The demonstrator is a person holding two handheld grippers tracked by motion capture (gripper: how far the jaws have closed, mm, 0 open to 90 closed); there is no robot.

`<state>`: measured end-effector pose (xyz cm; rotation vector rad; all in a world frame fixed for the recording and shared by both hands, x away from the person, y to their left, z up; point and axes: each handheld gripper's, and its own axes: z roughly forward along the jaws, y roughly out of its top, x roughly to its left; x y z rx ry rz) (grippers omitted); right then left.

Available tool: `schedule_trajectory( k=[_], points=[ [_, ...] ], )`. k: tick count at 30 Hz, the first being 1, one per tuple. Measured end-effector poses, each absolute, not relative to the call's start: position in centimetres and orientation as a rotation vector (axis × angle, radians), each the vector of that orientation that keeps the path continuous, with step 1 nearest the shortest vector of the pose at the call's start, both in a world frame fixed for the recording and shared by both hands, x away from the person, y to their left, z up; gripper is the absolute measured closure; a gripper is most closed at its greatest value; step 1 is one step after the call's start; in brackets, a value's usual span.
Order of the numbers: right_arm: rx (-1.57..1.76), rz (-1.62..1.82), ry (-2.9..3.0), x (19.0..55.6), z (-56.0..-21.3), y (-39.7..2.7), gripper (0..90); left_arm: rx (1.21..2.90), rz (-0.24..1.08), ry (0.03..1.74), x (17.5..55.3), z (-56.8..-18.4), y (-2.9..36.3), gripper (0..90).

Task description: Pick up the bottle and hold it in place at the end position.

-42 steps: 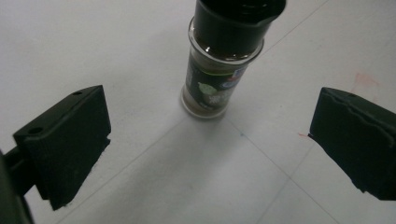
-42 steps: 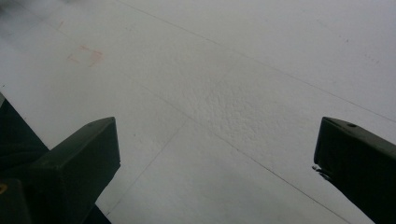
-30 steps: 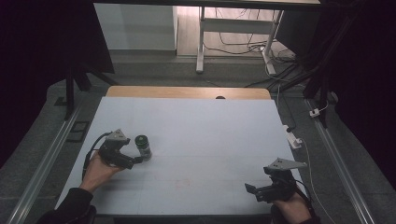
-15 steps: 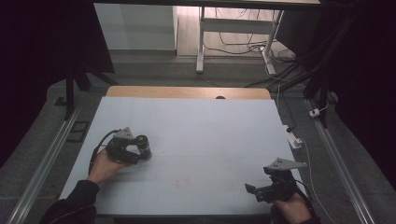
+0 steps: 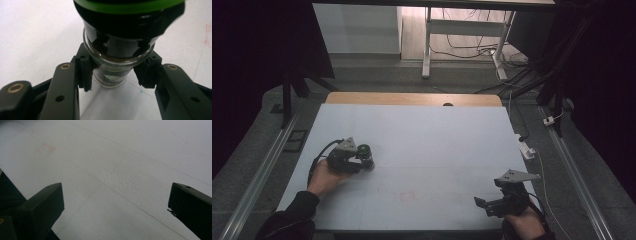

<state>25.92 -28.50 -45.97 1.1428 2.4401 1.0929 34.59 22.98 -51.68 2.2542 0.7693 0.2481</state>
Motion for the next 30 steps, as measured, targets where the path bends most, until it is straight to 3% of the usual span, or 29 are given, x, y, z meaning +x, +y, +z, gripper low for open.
schedule_trajectory(
  k=[30],
  points=[
    [1.155,1.094,2.443,26.0,-46.0,-28.6,0.3,2.199,0.26,0.844,35.6,-48.0,20.4,53.8]
  ],
)
